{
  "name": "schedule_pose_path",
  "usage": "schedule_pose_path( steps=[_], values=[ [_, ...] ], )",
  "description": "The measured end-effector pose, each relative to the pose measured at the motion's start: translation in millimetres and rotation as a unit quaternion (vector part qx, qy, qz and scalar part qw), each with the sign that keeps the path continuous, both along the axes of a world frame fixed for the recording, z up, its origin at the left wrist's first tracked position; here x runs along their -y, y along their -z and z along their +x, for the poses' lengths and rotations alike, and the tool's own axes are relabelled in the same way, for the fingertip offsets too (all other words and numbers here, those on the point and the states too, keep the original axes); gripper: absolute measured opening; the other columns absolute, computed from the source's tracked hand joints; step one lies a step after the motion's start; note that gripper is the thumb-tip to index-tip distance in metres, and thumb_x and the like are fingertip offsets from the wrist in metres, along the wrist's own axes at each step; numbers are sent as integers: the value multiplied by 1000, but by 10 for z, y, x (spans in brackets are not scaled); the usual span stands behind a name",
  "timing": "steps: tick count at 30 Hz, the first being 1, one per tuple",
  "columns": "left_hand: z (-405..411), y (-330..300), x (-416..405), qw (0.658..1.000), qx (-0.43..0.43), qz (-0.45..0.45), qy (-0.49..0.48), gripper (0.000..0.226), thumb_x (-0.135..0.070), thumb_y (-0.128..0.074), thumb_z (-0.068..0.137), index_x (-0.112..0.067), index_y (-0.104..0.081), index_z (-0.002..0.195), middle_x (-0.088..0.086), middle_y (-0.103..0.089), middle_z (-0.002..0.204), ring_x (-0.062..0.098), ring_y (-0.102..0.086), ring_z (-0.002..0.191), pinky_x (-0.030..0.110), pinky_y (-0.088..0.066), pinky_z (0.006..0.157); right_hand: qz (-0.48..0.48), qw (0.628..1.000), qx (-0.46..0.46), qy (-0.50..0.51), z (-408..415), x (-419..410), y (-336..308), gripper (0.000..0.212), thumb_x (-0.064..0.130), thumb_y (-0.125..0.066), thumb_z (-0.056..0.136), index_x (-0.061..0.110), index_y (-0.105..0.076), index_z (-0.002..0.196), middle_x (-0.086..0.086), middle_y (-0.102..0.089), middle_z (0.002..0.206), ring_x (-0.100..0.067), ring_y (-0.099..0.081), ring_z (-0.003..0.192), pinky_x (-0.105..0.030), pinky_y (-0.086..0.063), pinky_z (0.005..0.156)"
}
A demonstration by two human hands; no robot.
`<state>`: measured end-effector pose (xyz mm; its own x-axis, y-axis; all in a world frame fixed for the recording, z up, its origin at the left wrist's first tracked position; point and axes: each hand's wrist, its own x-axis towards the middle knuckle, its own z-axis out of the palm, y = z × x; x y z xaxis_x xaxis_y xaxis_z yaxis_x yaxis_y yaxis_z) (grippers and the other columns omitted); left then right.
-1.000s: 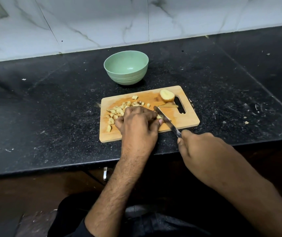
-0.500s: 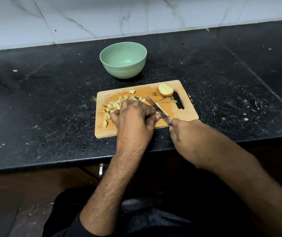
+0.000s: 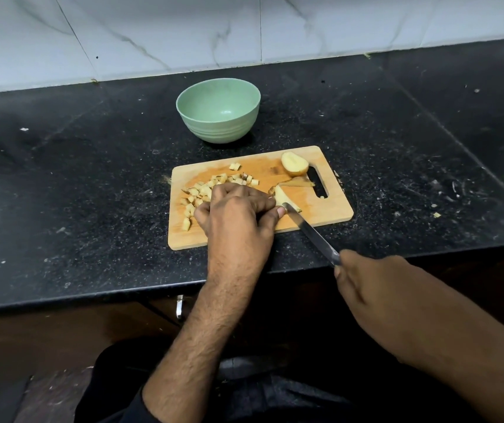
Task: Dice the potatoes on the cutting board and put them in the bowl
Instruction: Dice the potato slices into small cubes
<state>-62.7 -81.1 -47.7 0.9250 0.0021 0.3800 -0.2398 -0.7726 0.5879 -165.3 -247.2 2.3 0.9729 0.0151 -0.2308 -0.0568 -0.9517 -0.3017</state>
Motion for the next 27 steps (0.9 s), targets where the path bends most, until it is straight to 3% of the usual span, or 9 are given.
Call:
schedule_pose_path(
  steps=[9,17,24,27],
  values=[
    [15,1,-22,1000,-8,-4,2,16,-36,-77,84,-30,-78,99,-25,-60,97,2,-35,110,27,-11,81,17,998,63,11,31,-42,-22,33,48,-29,103,28,-39,78,3,-54,60,-8,-52,49,-23,-35,49],
    [1,-5,-19,1000,-5,-8,-2,12,-35,-77,84,-31,-78,95,-24,-60,93,5,-39,112,29,-13,83,8,997,75,-1,120,-123,72,27,46,-27,104,30,-41,87,5,-53,66,-8,-53,58,-30,-42,55],
    [-1,11,-19,1000,11,-8,6,11,-35,-78,82,-30,-76,91,-25,-59,94,5,-40,110,31,-15,84,0,998,70,9,125,-23,44,29,45,-29,104,29,-38,82,5,-54,65,-7,-52,57,-27,-35,52],
    [-1,25,-19,1000,17,-8,9,11,-36,-78,82,-30,-76,90,-23,-62,95,7,-41,111,32,-16,86,8,997,78,15,129,10,58,30,47,-29,103,28,-41,83,5,-54,65,-11,-54,60,-31,-40,56]
  ],
)
